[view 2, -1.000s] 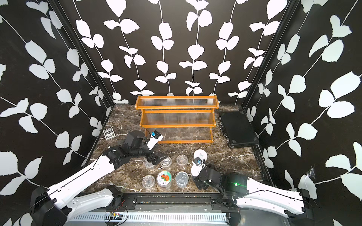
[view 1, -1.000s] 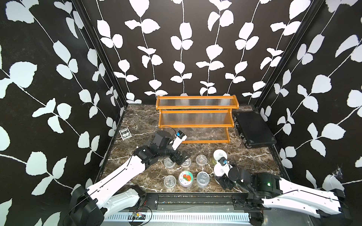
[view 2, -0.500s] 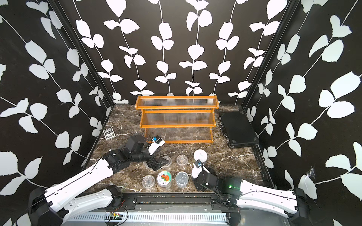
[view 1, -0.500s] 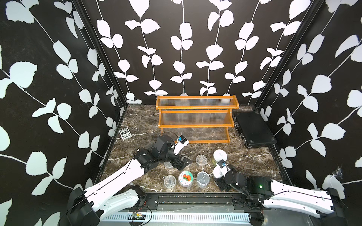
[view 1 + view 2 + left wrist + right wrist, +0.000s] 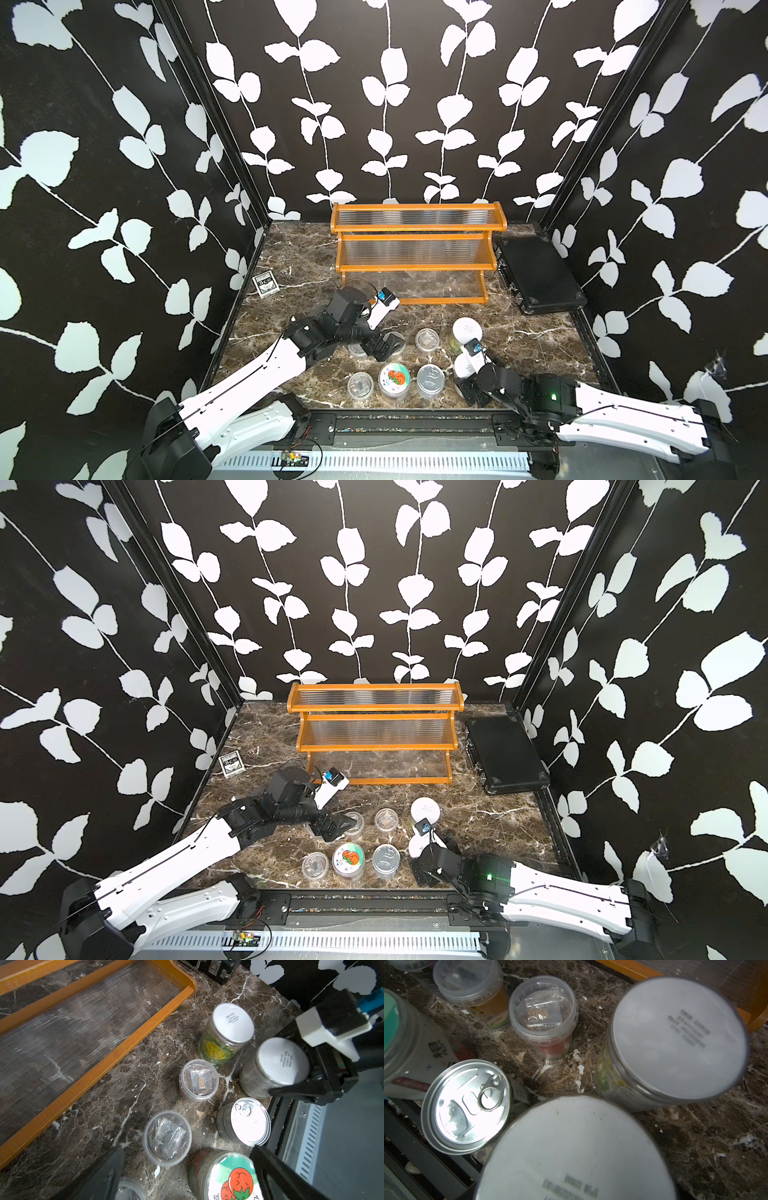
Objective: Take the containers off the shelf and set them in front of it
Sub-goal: Place the container at the center of the board, then reset both arms
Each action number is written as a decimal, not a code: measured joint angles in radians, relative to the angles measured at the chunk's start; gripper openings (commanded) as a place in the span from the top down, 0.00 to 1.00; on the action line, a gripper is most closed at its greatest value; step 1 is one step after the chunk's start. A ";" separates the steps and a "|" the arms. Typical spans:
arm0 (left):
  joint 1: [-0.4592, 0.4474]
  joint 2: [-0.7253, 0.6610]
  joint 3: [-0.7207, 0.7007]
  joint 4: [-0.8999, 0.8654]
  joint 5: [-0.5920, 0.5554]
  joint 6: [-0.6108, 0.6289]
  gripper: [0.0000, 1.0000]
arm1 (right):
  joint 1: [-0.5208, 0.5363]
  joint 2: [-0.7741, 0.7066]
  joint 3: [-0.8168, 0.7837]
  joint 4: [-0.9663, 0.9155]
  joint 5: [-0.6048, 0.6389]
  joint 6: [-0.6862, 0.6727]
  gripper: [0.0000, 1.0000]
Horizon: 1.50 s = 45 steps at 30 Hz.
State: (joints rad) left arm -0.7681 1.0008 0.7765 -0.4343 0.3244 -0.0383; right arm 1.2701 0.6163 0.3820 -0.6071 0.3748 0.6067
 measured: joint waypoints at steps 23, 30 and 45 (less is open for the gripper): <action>0.162 -0.039 0.043 -0.096 -0.056 0.077 0.01 | -0.006 0.011 0.288 -0.119 0.129 -0.113 0.00; 0.310 -0.079 0.006 -0.065 -0.339 0.010 0.01 | -0.408 0.074 0.388 -0.089 0.028 -0.260 0.00; 0.645 0.134 -0.282 0.381 -0.590 -0.004 0.01 | -1.116 0.333 0.138 0.487 -0.254 -0.446 0.00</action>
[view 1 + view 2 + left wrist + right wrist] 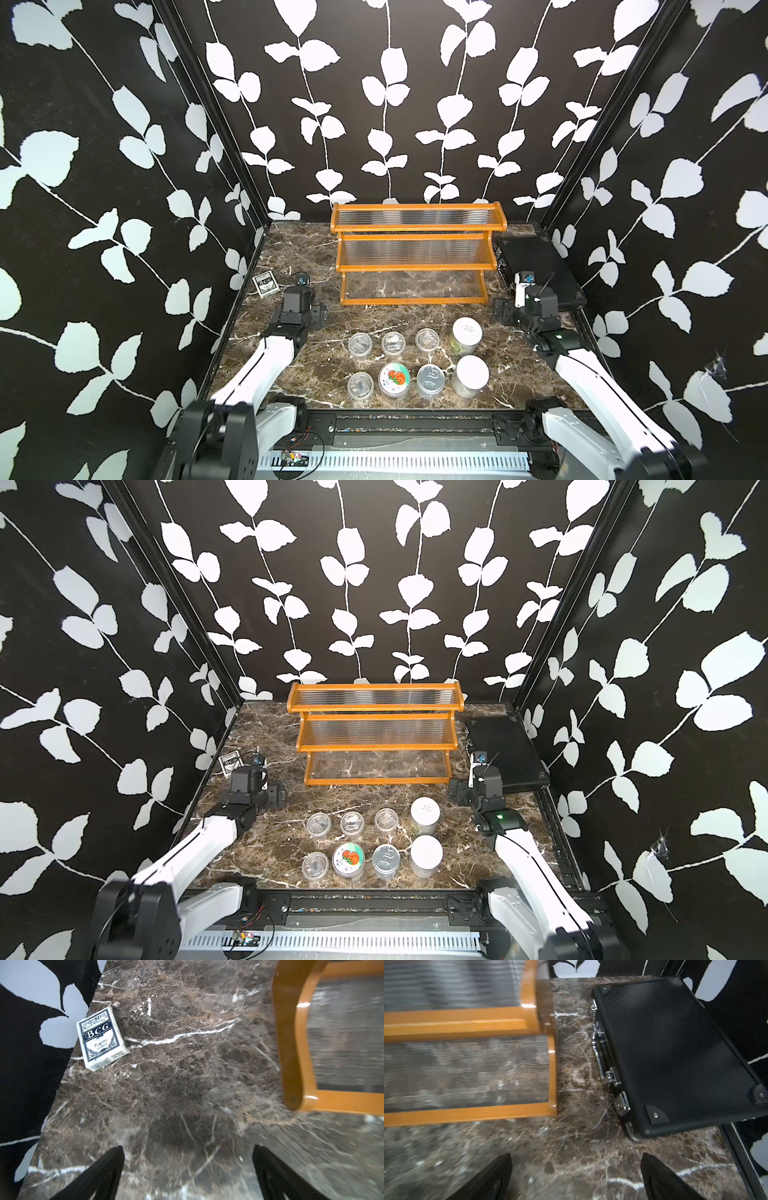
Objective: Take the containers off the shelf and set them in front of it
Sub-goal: Reset both arms
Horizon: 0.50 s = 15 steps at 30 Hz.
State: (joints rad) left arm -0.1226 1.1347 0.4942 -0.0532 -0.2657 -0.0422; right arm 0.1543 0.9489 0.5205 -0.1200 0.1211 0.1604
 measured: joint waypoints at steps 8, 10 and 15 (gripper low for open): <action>0.000 0.168 -0.045 0.355 -0.081 0.058 0.01 | -0.081 0.212 -0.098 0.410 0.026 -0.087 0.00; 0.001 0.200 -0.044 0.410 -0.095 0.067 0.01 | -0.085 0.241 -0.109 0.487 0.036 -0.098 0.00; 0.005 0.238 -0.043 0.516 -0.093 0.089 0.01 | -0.087 0.290 -0.153 0.647 0.056 -0.109 0.00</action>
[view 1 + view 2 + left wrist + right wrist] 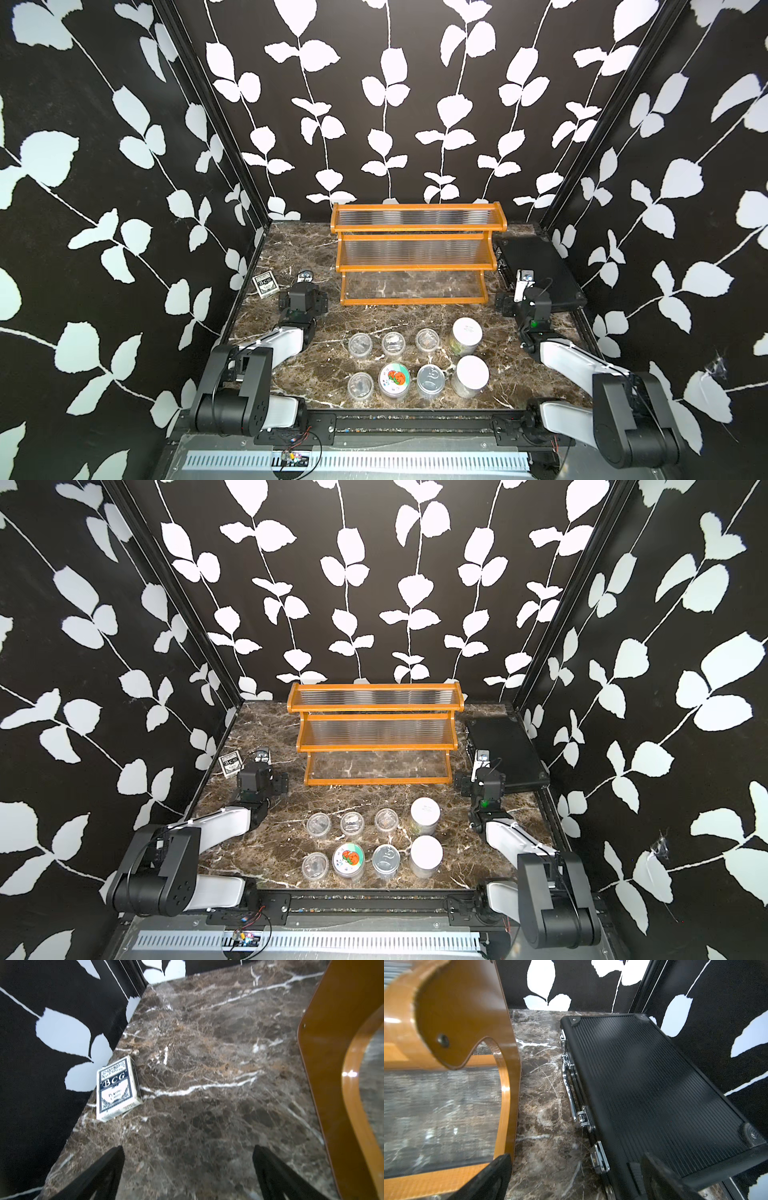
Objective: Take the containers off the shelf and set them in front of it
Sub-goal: Reset both arms
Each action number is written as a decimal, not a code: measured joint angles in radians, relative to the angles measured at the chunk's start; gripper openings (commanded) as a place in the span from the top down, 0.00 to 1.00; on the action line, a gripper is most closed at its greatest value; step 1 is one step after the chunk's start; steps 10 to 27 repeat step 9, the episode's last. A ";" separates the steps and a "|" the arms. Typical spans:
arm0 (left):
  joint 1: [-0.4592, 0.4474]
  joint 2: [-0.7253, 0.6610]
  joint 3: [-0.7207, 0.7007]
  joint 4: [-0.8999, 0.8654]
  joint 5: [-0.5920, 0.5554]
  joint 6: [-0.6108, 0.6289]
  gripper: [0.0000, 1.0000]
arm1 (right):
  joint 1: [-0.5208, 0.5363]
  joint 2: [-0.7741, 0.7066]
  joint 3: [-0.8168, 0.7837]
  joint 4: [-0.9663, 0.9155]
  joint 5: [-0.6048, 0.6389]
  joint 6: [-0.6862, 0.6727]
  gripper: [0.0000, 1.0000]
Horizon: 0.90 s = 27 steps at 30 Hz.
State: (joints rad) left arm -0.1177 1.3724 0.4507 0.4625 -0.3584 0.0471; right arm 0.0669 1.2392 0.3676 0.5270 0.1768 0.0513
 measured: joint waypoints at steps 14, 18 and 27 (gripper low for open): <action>0.048 0.013 0.005 0.071 0.156 0.010 0.01 | 0.000 0.008 -0.036 0.076 0.010 0.000 0.00; 0.048 0.013 0.005 0.071 0.156 0.010 0.01 | 0.000 0.008 -0.036 0.076 0.010 0.000 0.00; 0.048 0.013 0.005 0.071 0.156 0.010 0.01 | 0.000 0.008 -0.036 0.076 0.010 0.000 0.00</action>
